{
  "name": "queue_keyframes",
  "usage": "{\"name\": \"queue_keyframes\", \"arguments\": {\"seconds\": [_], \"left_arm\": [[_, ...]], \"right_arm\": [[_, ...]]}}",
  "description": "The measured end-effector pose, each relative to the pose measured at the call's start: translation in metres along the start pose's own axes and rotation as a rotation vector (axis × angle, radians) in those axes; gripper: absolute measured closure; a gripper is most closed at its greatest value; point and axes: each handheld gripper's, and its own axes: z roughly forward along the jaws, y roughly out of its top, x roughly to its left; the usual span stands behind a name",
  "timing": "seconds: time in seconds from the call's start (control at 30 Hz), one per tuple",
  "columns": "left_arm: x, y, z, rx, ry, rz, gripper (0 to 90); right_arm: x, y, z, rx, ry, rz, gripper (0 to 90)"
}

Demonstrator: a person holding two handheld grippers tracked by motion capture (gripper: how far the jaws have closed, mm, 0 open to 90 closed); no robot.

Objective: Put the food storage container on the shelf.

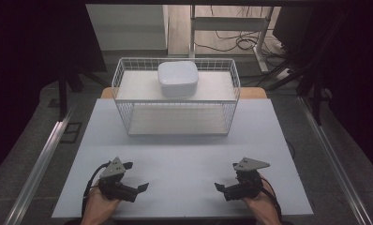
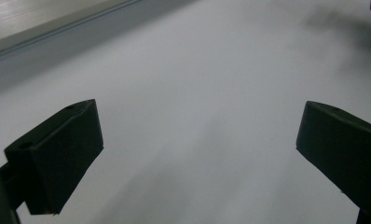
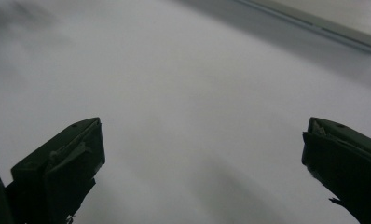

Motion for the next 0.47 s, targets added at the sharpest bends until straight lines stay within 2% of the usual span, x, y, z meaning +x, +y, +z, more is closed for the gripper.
{"name": "queue_keyframes", "arguments": {"seconds": [0.17,0.33,0.47], "left_arm": [[0.002,-0.008,0.001,0.007,-0.004,-0.039,0.0],[0.005,-0.012,0.002,0.016,0.009,-0.054,0.0],[0.005,-0.011,0.002,0.015,0.012,-0.052,0.0]], "right_arm": [[0.003,-0.01,0.002,0.046,-0.02,-0.028,0.0],[0.002,-0.015,0.003,0.072,-0.013,-0.012,0.0],[0.002,-0.016,0.004,0.066,-0.016,-0.003,0.0]]}}
